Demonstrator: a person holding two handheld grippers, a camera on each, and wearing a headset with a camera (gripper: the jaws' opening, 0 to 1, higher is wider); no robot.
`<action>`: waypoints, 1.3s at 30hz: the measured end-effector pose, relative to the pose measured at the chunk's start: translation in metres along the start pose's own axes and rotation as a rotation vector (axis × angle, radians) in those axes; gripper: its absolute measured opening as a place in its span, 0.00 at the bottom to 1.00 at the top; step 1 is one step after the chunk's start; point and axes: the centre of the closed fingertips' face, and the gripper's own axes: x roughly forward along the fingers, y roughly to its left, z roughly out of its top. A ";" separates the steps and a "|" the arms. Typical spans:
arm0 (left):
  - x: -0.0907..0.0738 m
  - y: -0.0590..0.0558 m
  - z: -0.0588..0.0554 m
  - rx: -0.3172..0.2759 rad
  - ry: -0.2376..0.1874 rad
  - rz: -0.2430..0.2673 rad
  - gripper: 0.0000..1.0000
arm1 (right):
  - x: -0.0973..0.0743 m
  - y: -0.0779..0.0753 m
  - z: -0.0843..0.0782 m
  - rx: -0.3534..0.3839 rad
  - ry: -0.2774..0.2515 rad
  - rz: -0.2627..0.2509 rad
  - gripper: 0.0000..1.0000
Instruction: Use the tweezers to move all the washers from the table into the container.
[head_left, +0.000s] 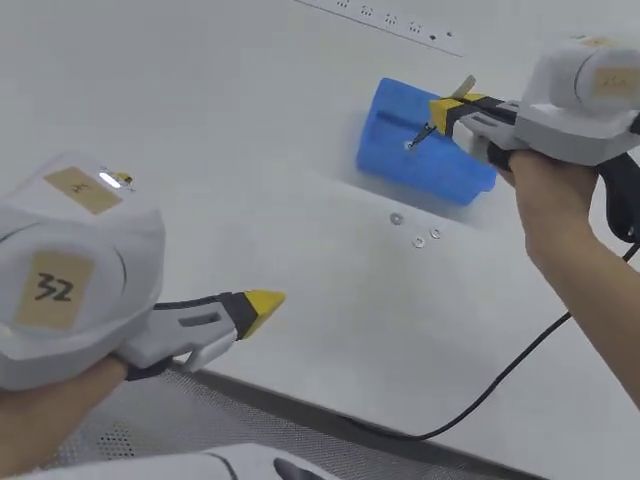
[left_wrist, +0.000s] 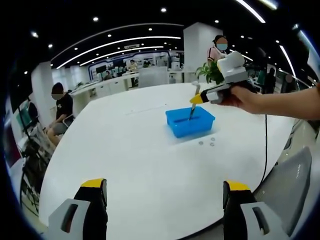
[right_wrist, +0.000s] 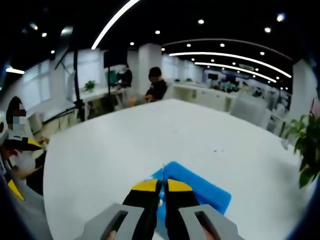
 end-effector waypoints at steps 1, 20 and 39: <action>0.000 0.000 -0.001 -0.001 0.003 0.000 0.99 | 0.003 0.000 -0.001 -0.002 0.005 -0.001 0.00; 0.000 0.003 -0.004 -0.010 0.016 0.010 0.98 | 0.043 -0.009 -0.030 0.034 0.064 -0.018 0.00; 0.000 0.005 0.001 -0.004 0.003 0.011 0.98 | 0.038 -0.005 -0.026 0.037 0.052 -0.029 0.02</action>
